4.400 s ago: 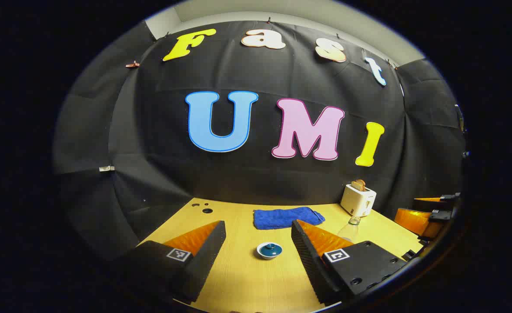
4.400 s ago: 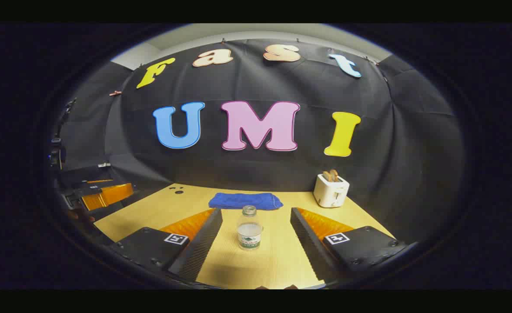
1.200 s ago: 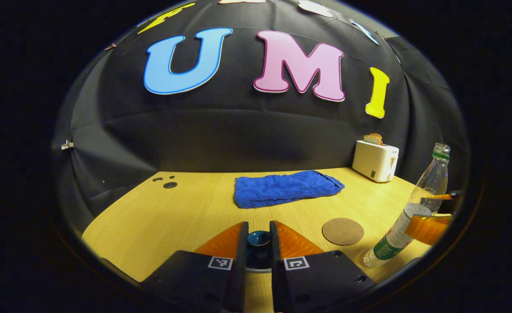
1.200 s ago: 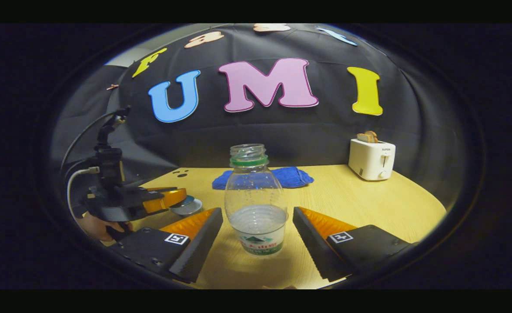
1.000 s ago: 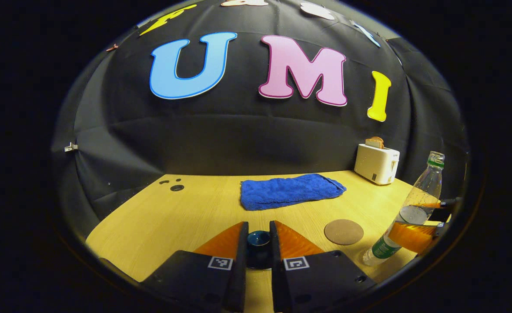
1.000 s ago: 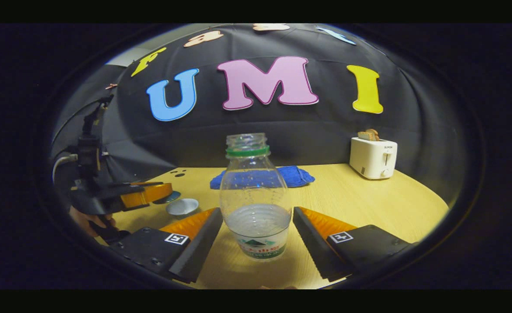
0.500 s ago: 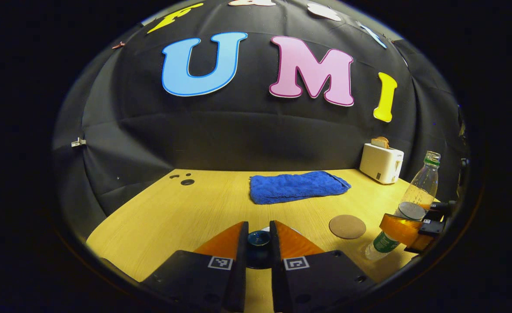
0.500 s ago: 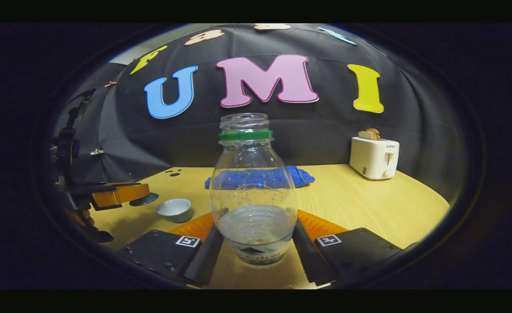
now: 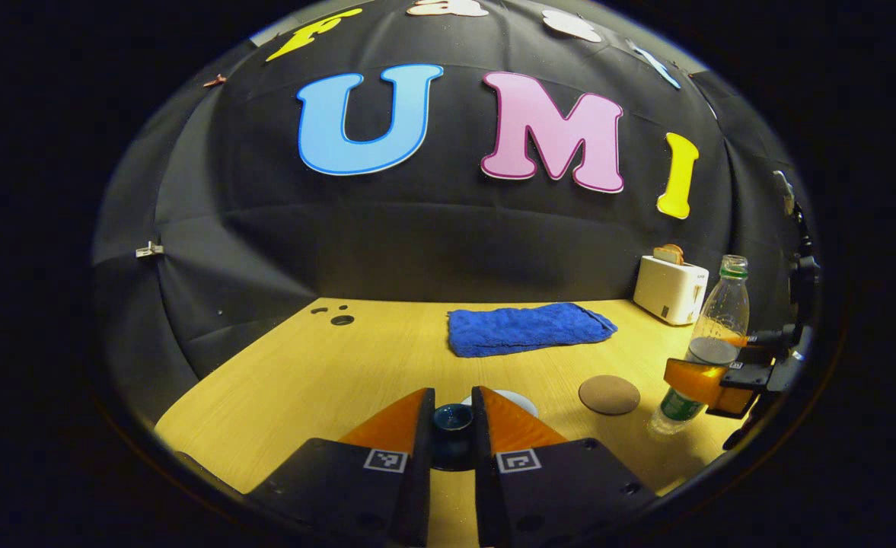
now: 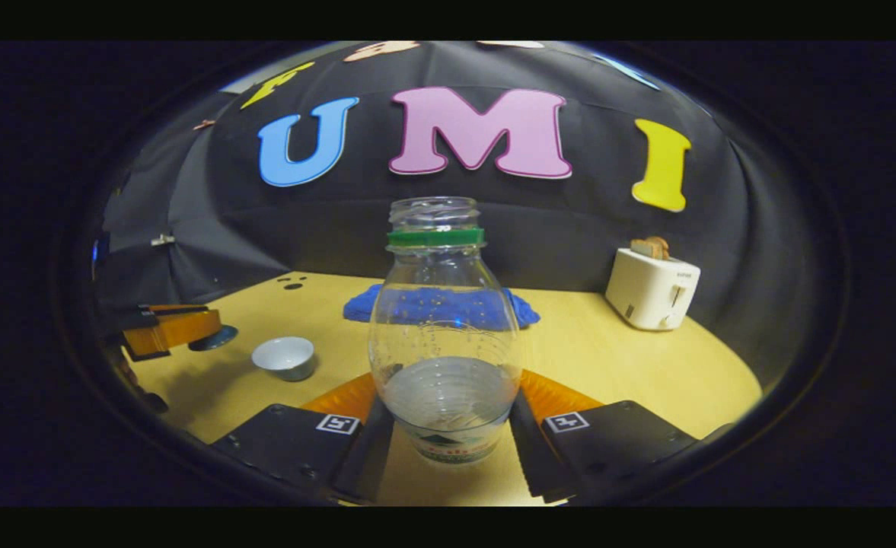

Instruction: Open the teacup lid with one hand, grasp the water bottle and pour water into the teacup with the other hand; after pouring, place the water bottle on the coaster and then close the teacup lid.

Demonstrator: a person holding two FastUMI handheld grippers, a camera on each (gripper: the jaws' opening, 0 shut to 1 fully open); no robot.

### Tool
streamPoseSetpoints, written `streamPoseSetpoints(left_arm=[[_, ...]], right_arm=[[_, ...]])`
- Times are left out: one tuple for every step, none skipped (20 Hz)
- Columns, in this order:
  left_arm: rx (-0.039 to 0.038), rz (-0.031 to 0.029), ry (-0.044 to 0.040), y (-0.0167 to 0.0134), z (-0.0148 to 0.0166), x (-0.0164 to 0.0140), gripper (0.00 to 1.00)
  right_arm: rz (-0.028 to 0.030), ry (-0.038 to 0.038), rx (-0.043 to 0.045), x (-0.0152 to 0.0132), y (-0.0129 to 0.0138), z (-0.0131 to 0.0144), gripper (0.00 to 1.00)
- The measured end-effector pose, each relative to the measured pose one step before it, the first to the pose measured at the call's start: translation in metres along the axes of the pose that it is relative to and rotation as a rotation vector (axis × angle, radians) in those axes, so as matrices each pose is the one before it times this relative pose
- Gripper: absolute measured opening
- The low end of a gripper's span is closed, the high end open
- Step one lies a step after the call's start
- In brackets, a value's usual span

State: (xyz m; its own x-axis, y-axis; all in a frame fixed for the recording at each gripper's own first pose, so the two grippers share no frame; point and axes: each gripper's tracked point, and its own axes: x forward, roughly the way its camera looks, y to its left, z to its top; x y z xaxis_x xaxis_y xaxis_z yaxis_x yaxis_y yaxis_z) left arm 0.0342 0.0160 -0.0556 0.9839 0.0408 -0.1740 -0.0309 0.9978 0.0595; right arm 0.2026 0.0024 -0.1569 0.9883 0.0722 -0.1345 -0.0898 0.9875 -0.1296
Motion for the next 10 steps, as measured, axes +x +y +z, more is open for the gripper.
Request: streamPoseSetpoints(left_arm=[[-0.00103, 0.00924, -0.00650, 0.00228, 0.00219, -0.00053, 0.25], [-0.00347, -0.00357, -0.00917, -0.00062, 0.00189, -0.00059, 0.24], [0.00010, -0.00399, -0.00735, -0.00019, 0.00233, 0.00112, 0.28], [0.00163, -0.00002, -0.00446, 0.00188, 0.00064, -0.00059, 0.28], [0.00000, 0.00157, -0.00398, 0.00206, 0.00135, 0.00036, 0.28], [-0.00445, 0.00198, -0.00450, 0.00111, 0.00090, -0.00113, 0.28], [-0.00208, 0.00266, -0.00375, 0.00047, 0.00147, 0.00035, 0.24], [0.00783, 0.00669, -0.00846, 0.00325, 0.00145, -0.00014, 0.28], [0.01396, 0.00120, -0.00941, 0.00287, 0.00217, 0.00133, 0.28], [0.01256, -0.00311, -0.00585, 0.00285, 0.00105, 0.00074, 0.28]], right_arm=[[-0.01169, 0.00268, -0.04613, 0.00271, -0.00337, 0.00565, 0.73], [-0.01061, 0.00433, -0.04697, 0.00394, -0.00522, 0.00445, 0.72], [-0.00917, -0.00499, -0.05120, 0.00518, -0.00402, 0.00510, 0.73], [-0.01111, -0.00863, -0.05925, 0.00520, -0.00268, 0.00543, 0.73], [-0.01043, -0.01463, -0.06657, 0.00459, -0.00336, 0.00599, 0.73], [-0.01050, -0.02380, -0.07024, 0.00382, -0.00115, 0.00809, 0.73], [-0.00935, -0.02155, -0.06896, 0.00427, -0.00009, 0.00709, 0.73], [-0.00450, -0.01203, -0.05824, 0.00389, 0.00338, 0.00218, 0.73], [0.00056, -0.00904, -0.04543, 0.00572, 0.00344, 0.00136, 0.73], [0.00844, -0.00785, -0.03690, 0.00585, 0.00622, 0.00142, 0.73]])
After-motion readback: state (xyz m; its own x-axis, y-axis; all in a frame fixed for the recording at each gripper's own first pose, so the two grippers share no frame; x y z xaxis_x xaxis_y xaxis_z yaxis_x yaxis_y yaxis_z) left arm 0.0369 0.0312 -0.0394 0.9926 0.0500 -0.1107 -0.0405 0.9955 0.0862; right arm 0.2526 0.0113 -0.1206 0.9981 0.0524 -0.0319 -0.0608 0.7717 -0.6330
